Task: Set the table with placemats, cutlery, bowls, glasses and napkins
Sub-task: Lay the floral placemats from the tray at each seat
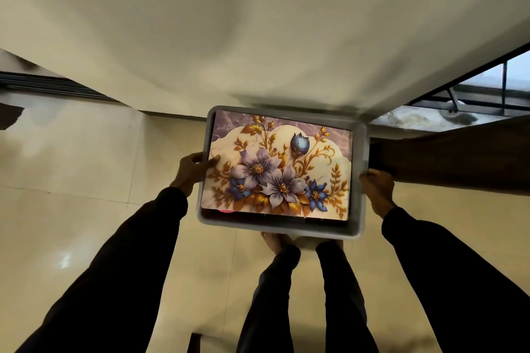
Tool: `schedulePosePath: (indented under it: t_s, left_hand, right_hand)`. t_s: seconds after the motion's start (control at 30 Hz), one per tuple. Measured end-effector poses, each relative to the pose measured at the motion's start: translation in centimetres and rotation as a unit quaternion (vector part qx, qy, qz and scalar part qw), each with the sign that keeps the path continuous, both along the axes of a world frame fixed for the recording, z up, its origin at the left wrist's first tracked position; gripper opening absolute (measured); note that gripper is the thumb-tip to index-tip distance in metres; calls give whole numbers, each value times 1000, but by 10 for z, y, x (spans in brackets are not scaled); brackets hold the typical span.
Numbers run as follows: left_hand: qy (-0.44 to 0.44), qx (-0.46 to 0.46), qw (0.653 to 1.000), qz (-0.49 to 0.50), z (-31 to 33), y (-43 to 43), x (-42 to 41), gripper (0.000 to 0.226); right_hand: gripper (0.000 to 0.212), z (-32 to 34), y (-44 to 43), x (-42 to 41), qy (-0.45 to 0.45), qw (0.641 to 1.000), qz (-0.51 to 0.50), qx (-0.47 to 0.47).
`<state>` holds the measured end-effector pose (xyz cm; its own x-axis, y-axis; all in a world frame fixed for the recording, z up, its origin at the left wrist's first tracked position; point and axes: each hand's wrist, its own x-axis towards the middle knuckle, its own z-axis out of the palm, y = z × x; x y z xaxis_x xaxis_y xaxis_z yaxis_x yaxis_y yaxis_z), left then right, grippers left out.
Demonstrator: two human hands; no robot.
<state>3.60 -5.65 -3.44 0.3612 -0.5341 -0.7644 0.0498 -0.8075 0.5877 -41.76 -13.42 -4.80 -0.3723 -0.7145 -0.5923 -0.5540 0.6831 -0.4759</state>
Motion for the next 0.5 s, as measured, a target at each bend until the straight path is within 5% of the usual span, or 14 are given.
schedulePosePath:
  t_s: [0.2,0.5]
  left_hand:
    - [-11,-14,1000,-2,14,15,2,38]
    - [-17,0,998,54,54,87,9,37]
  right_hand:
    - [26,6,7,7,21,999,-21,15]
    - [14,56,15,30,-11,998,57,0]
